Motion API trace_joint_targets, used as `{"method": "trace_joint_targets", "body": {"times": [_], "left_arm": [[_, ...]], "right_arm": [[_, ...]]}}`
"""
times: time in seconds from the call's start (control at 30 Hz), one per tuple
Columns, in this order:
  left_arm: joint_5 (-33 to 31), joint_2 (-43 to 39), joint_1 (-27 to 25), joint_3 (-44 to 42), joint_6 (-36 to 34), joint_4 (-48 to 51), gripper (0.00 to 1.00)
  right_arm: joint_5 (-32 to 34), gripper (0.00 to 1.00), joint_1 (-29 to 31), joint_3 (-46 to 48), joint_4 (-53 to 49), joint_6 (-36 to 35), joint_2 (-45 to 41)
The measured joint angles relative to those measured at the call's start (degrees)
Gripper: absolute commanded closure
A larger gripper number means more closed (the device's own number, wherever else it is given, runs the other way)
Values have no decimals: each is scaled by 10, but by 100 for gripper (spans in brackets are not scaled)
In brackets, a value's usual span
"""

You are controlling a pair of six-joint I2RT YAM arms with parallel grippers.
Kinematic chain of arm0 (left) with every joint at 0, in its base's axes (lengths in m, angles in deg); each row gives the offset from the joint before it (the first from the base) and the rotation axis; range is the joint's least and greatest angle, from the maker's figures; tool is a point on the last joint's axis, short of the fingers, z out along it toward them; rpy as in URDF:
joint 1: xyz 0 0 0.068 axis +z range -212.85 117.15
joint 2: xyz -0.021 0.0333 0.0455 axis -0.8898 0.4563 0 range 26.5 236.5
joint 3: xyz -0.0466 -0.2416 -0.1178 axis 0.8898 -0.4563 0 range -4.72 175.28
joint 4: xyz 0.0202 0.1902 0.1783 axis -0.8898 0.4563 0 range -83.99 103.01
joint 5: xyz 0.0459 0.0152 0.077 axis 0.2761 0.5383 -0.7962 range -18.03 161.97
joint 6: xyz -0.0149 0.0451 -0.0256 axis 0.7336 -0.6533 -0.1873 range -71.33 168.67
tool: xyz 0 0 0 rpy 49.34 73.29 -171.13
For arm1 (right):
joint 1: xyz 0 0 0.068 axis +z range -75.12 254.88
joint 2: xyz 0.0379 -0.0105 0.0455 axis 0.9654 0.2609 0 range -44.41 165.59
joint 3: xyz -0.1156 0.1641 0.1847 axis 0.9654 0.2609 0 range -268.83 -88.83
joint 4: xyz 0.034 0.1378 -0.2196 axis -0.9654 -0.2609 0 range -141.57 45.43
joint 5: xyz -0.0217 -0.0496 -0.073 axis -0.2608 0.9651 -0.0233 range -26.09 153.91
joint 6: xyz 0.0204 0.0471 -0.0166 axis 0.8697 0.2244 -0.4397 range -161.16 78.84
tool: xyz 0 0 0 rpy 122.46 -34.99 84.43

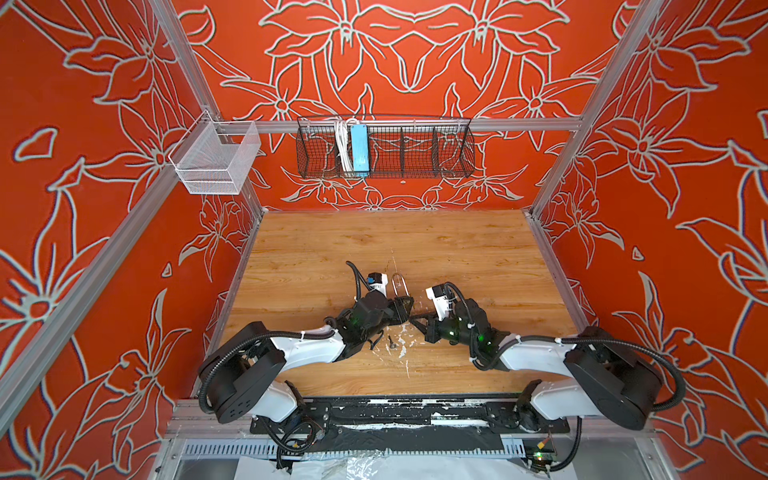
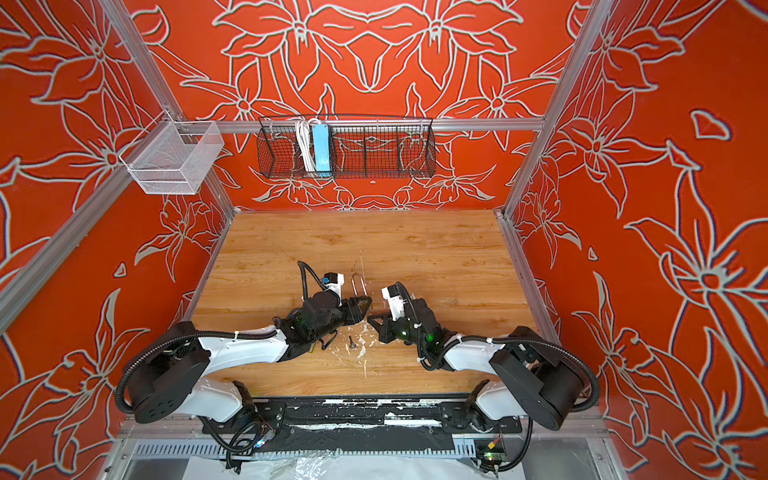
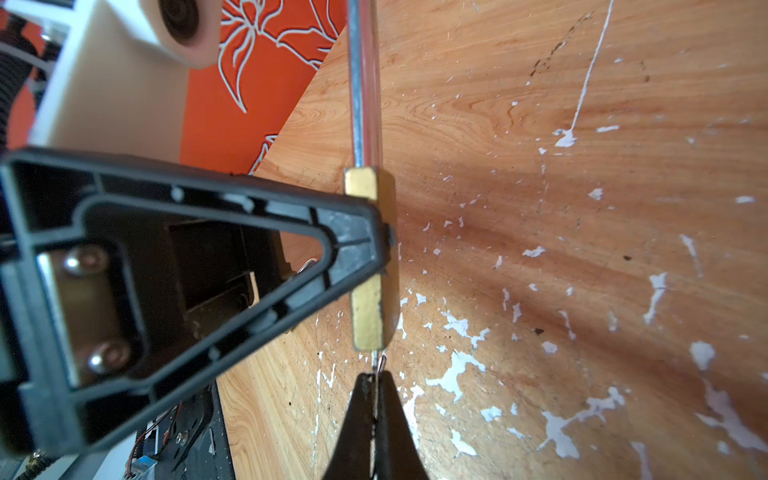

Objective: Unlock with the key

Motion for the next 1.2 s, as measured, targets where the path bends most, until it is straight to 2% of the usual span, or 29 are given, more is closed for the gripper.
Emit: {"method": "trace_joint_targets", "body": {"times": [0.23,0.53,0.93,1.2], "left_arm": [[18,0,14,-19,16,-7,100],[54,-21,42,-36,21,-12,100],[75,-53,47,-48,19,-14,100],[67,-59,48,-82,18,-31,100]], "right_arm": [[37,100,35,3,34,8,31],[56,100,48,6,76,13,50],[69,100,63,2,22,13,-3],[74,100,88,-15,18,37,36]]}}
